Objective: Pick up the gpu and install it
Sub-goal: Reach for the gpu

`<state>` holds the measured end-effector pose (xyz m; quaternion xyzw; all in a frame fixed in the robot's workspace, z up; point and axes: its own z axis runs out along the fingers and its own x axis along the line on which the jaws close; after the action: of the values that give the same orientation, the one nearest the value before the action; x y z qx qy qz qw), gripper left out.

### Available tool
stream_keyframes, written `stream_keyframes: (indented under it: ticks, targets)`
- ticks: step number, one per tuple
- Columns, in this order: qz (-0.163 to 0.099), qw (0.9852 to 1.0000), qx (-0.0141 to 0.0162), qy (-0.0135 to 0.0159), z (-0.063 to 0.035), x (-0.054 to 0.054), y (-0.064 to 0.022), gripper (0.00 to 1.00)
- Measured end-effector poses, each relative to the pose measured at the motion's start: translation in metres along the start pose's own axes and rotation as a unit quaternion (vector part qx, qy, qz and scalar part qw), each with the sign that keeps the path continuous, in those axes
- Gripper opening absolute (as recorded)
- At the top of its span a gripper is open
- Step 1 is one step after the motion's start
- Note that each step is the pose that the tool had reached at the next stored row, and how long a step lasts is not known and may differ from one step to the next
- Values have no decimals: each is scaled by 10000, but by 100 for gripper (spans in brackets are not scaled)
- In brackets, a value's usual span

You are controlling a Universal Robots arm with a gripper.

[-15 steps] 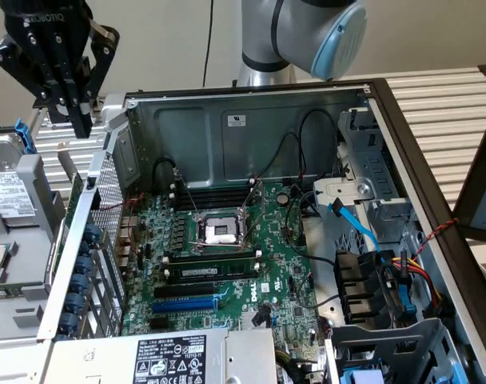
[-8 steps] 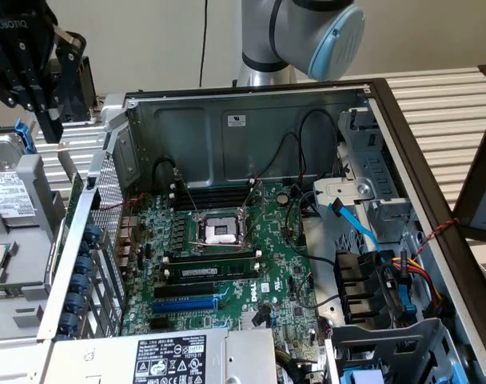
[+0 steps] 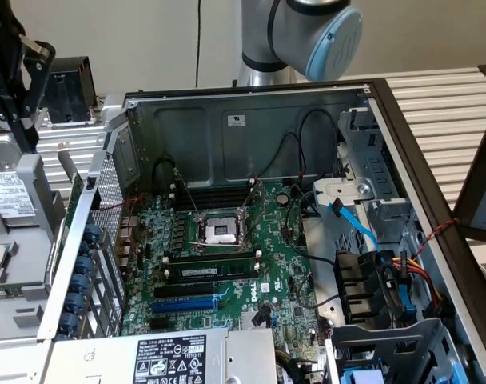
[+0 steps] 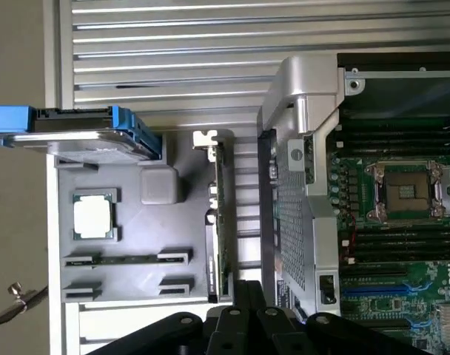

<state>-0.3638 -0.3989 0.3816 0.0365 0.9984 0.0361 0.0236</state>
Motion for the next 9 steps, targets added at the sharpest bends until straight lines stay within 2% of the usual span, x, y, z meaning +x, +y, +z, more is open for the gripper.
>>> stream_keyframes:
  ticks: [5,7,9]
  targets:
    - [-10,9999,-11,-138,24,222,-19,11]
    - [-12,9999,-15,-171,27,312,-25,11]
    - [-13,9998,-19,-191,26,406,-32,11]
